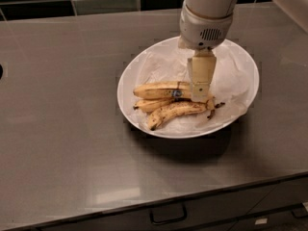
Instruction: Pick banana from white bowl
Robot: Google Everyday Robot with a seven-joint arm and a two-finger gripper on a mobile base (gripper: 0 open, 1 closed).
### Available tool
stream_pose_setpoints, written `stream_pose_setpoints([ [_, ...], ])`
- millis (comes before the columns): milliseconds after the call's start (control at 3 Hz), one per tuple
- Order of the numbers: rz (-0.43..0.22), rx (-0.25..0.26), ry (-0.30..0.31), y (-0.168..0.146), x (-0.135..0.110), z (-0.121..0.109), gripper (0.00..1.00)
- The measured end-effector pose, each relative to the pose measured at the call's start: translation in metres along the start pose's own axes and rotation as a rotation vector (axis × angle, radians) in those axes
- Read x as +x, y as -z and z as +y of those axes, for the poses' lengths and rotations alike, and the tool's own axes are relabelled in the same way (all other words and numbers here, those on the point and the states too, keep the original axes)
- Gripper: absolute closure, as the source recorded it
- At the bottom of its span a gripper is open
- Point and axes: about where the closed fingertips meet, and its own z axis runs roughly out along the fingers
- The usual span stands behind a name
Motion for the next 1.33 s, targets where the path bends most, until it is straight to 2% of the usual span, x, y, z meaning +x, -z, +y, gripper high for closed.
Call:
stream_pose_setpoints([
  [667,0.030,-0.023,0.017,-0.021,-0.004,-0.008,0.13],
  [1000,0.034,-0.031,0.016,-0.025,-0.004,-0.008,0.21],
  [1333,0.059,-0.038,0.016,-0.031,-0.003,-0.003,0.23],
])
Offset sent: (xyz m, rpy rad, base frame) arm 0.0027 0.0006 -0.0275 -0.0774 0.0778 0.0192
